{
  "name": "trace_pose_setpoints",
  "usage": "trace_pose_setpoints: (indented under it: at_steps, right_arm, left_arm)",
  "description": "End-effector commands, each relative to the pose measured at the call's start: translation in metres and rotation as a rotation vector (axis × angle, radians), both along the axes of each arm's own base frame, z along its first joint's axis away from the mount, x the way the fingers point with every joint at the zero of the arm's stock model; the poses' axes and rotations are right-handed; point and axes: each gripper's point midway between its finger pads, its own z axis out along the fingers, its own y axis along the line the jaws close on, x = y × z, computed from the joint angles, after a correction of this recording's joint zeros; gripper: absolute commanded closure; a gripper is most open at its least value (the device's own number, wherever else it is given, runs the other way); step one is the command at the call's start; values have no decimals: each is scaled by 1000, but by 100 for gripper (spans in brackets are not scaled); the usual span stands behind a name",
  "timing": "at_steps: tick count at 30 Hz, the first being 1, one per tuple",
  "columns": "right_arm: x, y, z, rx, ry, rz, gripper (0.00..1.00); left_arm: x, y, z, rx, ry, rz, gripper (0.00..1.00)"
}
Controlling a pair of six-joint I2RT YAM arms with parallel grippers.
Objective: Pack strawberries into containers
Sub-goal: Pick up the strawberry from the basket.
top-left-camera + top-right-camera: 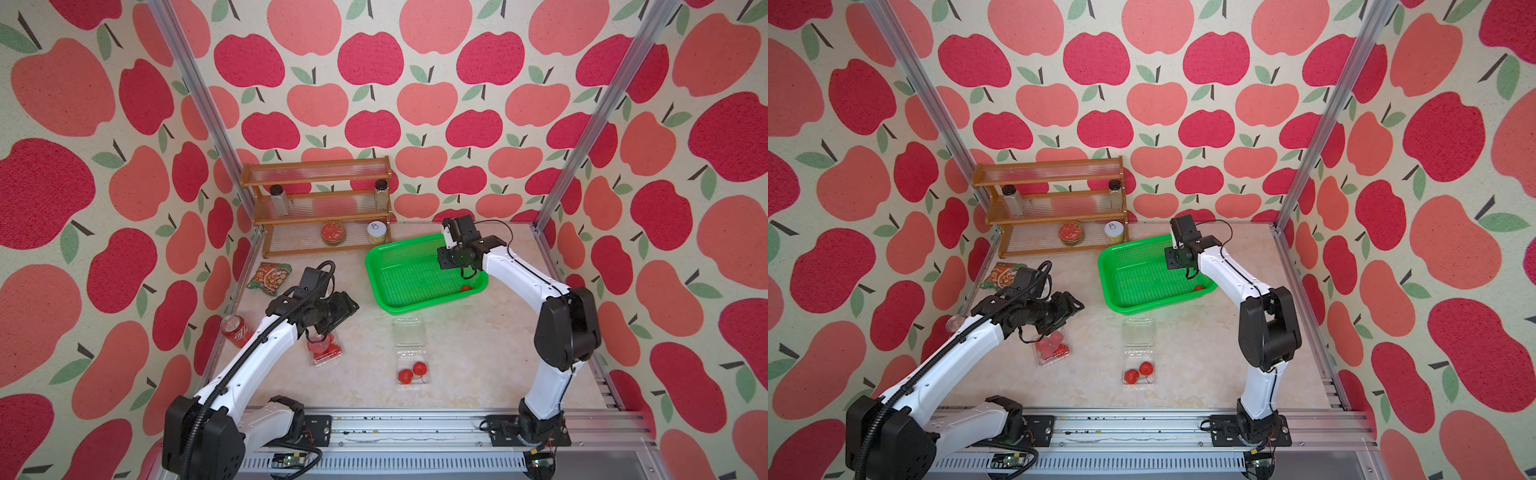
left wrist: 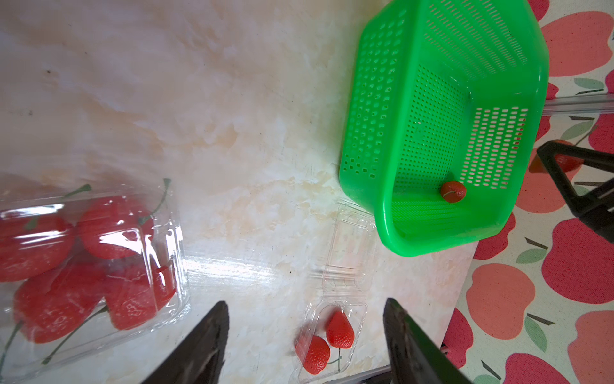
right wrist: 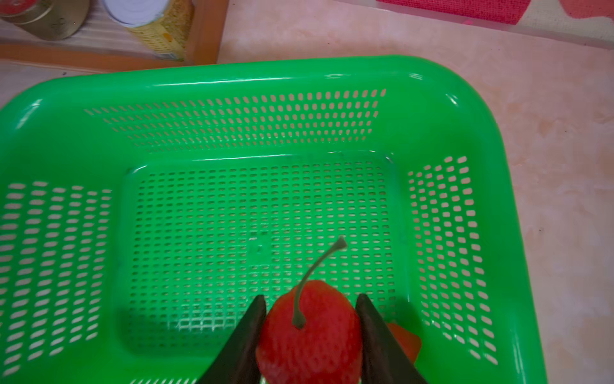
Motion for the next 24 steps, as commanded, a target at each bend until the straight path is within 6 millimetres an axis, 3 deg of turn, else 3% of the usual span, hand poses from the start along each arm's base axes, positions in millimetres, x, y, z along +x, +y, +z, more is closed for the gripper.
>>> trace_pose_setpoints:
  at_steps: [1, 12, 18, 24]
  right_arm:
    - [-37, 7, 19, 36, 30, 40, 57]
    - [-124, -2, 59, -8, 42, 126, 57]
    - [-175, -2, 59, 23, 77, 174, 57]
    - [-226, 5, 47, 12, 130, 235, 57]
  left_arm:
    - [-1, 4, 6, 20, 0, -5, 28]
    - [-4, 11, 14, 24, -35, 21, 28]
    - [0, 8, 17, 13, -47, 17, 28]
    - [4, 10, 19, 35, -51, 13, 28]
